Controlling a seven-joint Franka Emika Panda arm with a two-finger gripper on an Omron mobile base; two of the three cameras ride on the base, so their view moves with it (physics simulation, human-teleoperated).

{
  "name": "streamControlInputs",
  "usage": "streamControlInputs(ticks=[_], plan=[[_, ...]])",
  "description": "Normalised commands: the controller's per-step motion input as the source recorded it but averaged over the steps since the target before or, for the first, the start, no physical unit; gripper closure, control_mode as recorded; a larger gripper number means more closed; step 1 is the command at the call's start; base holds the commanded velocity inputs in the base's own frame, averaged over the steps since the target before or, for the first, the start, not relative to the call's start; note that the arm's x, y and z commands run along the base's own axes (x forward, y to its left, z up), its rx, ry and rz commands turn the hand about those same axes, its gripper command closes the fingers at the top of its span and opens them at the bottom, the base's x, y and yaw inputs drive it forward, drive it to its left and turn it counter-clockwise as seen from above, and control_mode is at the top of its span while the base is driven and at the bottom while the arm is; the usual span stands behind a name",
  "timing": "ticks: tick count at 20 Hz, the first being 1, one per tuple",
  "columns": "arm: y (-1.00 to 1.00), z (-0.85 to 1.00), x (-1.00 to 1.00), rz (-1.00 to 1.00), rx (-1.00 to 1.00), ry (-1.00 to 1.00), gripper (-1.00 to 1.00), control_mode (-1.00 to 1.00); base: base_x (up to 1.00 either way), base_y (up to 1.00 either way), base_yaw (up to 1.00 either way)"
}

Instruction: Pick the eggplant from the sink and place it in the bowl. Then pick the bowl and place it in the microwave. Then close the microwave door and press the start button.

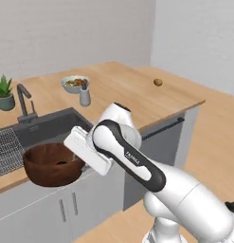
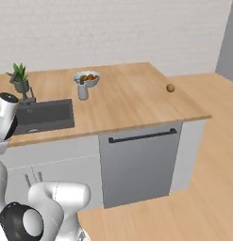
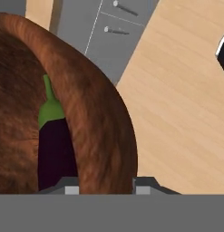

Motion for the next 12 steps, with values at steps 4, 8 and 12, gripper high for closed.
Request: streamControlInputs(ticks=[4, 8, 12], plan=[[0.00, 0.00, 0.00, 0.00, 0.00, 0.00, 1.00, 1.00, -0.01, -0.46, -0.69], [0.00, 0.00, 0.00, 0.00, 0.00, 0.00, 1.00, 1.00, 0.09, -0.52, -0.69], [0.00, 0.00, 0.00, 0.00, 0.00, 0.00, 1.00, 1.00, 0.25, -0.50, -0.71]])
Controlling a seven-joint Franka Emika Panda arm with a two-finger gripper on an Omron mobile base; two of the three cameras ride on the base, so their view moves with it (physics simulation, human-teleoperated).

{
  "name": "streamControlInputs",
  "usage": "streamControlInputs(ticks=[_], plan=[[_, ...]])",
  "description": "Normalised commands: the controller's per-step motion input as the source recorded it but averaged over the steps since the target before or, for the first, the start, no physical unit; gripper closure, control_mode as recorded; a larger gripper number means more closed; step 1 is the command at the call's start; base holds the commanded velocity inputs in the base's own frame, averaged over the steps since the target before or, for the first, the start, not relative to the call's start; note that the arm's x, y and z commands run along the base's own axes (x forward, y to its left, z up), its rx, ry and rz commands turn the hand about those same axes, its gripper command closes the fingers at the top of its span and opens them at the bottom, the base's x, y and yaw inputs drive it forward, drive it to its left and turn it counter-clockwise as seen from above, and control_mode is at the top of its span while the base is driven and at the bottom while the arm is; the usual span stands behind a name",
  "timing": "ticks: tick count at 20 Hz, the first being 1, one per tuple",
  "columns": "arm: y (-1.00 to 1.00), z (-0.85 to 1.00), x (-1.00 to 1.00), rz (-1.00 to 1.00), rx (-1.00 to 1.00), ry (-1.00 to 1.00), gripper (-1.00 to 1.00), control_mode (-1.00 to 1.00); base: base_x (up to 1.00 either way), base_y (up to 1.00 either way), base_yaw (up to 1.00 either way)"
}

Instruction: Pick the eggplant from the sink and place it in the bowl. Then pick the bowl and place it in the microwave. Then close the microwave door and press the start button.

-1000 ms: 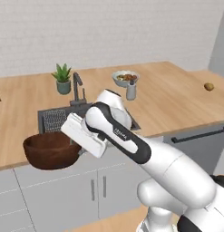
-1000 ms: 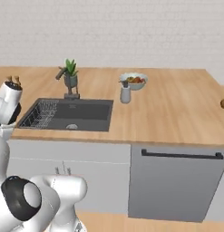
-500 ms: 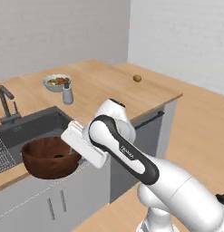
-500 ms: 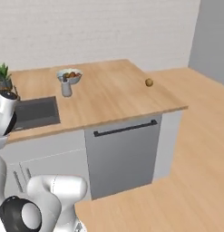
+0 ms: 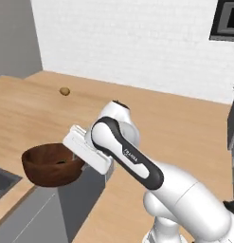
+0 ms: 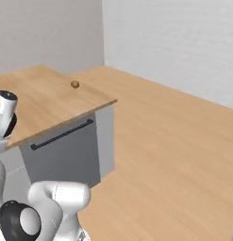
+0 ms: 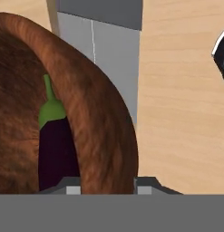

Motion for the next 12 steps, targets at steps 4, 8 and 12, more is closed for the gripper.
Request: streamControlInputs(ticks=[4, 8, 12], plan=[[0.00, 0.00, 0.00, 0.00, 0.00, 0.00, 1.00, 1.00, 0.32, -0.45, -0.72], [0.00, 0.00, 0.00, 0.00, 0.00, 0.00, 1.00, 1.00, 0.41, -0.37, -0.71], [0.00, 0.00, 0.00, 0.00, 0.00, 0.00, 1.00, 1.00, 0.59, -0.15, -0.67]])
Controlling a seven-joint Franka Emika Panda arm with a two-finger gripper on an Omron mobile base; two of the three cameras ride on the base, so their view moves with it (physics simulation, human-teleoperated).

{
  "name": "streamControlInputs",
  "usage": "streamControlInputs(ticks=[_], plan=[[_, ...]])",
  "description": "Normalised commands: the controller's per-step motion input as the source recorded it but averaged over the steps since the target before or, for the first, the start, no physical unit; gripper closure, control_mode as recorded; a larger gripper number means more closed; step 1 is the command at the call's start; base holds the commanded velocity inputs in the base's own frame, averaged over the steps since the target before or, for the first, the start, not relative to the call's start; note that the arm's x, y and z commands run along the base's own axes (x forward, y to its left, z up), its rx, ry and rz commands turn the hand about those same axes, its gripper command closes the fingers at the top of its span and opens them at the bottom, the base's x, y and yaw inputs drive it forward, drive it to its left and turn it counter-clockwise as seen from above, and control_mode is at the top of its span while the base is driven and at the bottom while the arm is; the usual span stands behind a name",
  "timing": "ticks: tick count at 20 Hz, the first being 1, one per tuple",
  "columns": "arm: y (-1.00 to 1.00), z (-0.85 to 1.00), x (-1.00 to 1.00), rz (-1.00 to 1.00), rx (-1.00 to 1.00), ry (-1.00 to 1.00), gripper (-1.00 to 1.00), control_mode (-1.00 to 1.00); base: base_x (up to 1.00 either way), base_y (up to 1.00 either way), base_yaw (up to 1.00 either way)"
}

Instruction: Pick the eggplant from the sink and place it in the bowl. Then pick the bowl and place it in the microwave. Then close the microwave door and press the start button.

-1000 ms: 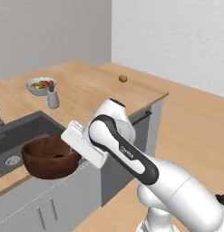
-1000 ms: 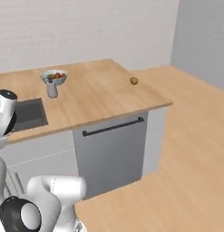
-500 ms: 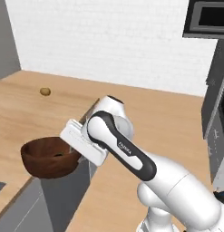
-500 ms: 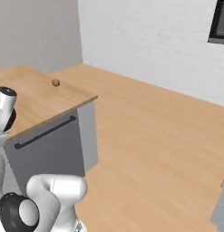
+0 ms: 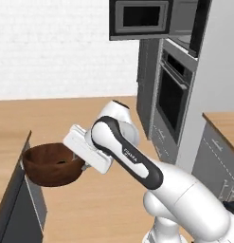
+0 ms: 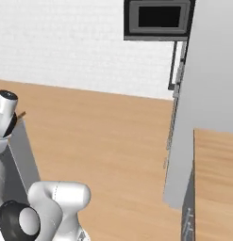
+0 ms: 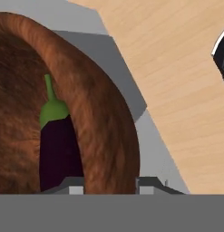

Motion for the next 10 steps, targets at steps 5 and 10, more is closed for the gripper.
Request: streamControlInputs(ticks=[5, 10], plan=[[0.00, 0.00, 0.00, 0.00, 0.00, 0.00, 1.00, 1.00, 0.67, -0.01, -0.58], [0.00, 0.00, 0.00, 0.00, 0.00, 0.00, 1.00, 1.00, 0.65, 0.13, -0.46]])
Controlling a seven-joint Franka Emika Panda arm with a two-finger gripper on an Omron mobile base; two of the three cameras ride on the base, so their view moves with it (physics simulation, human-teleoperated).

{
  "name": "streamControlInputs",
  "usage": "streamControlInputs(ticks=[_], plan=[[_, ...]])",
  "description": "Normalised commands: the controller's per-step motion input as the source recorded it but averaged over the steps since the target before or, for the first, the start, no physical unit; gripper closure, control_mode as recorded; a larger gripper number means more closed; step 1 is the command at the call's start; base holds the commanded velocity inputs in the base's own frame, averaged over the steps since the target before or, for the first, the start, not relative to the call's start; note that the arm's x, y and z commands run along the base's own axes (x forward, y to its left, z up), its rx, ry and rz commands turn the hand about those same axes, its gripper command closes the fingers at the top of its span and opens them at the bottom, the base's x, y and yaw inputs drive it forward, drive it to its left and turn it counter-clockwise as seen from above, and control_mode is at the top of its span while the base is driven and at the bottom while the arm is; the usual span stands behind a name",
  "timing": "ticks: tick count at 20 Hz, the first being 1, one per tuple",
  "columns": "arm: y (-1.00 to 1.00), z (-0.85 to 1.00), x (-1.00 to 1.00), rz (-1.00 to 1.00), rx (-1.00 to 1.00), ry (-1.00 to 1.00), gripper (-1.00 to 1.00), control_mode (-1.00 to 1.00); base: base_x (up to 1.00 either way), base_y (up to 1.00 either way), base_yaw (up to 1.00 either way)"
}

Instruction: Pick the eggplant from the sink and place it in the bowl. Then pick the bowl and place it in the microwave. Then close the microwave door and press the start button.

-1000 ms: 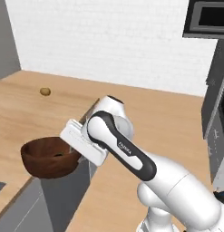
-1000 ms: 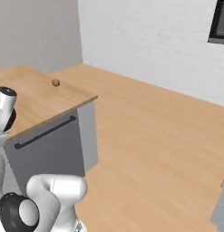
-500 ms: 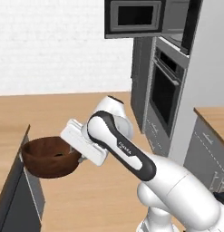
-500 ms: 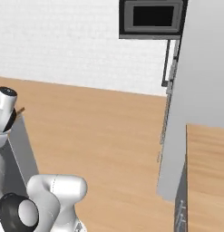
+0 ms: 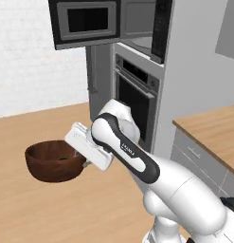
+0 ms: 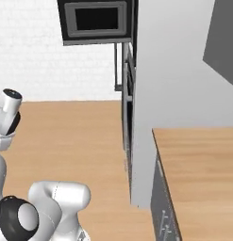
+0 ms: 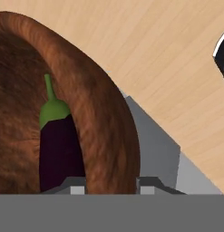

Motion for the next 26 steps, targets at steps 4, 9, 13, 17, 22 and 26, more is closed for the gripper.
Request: streamControlInputs(ticks=[4, 9, 13, 17, 22, 26], plan=[[0.00, 0.00, 0.00, 0.00, 0.00, 0.00, 1.00, 1.00, 0.64, 0.11, -0.35], [0.00, 0.00, 0.00, 0.00, 0.00, 0.00, 1.00, 1.00, 0.60, 0.23, -0.34], [0.00, 0.00, 0.00, 0.00, 0.00, 0.00, 1.00, 1.00, 0.53, 0.31, -0.35], [0.00, 0.00, 0.00, 0.00, 0.00, 0.00, 1.00, 1.00, 0.53, 0.39, -0.37], [0.00, 0.00, 0.00, 0.00, 0.00, 0.00, 1.00, 1.00, 0.54, 0.46, -0.37], [0.00, 0.00, 0.00, 0.00, 0.00, 0.00, 1.00, 1.00, 0.14, 0.71, -0.41]])
